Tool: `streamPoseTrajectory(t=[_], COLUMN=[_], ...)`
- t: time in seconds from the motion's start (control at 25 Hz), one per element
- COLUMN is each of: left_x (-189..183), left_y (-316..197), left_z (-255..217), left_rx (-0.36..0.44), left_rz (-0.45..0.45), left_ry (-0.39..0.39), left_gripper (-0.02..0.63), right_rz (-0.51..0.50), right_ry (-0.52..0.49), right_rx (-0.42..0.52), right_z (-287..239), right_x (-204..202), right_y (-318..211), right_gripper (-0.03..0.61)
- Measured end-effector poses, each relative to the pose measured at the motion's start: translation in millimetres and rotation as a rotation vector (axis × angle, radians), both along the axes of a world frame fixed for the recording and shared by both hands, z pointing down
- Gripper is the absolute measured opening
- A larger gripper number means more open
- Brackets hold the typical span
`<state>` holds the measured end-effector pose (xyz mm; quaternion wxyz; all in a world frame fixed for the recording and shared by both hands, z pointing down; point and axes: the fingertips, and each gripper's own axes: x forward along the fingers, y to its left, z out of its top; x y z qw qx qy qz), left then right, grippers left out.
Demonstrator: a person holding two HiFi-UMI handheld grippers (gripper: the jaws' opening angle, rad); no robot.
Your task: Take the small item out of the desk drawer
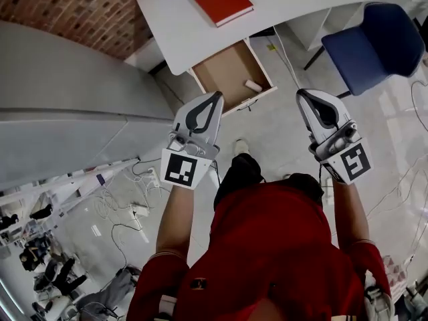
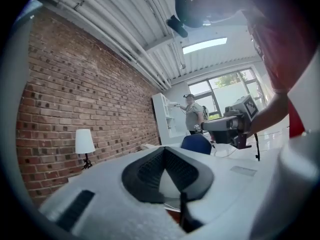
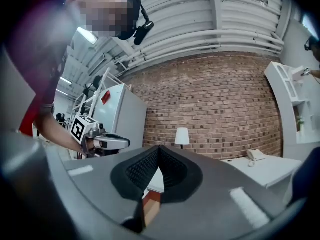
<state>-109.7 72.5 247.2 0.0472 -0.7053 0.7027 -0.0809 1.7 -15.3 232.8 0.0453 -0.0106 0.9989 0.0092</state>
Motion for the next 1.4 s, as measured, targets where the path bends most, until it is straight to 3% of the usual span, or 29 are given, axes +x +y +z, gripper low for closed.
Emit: streamPoseTrajectory(t=[0.4,0.76,1.12,1.4], left_x=[-69.0,-67.8,-59.1,-52.2], left_y=[-43.7,-83.0,-112.4,-133.7], left_z=[47.7,101.7,191.7,257.6], left_rx=[-0.096,-0.174,-0.347,-0.445], left_rz=[0.290,0.452,0.561,0.648], left_ry=[-0.100,-0.075,-0.128,-0.216], left_gripper=[0.003,0.003,0.003,0.003], right_rz=[0.185,0.258,0.262,0.281], right_ry=[0.046,0.111,0.152,0.160], right_rx=[-0.018,-0.010,-0.028,-0.048], right_z=[18.1,33.9,73.5,106.9], right_x=[-76.8,-87.1,-82.6,-75.7], right_y=[-18.5,-37.2,-64.0,-82.3], right_gripper=[0.011,0.011,0.011,0.011])
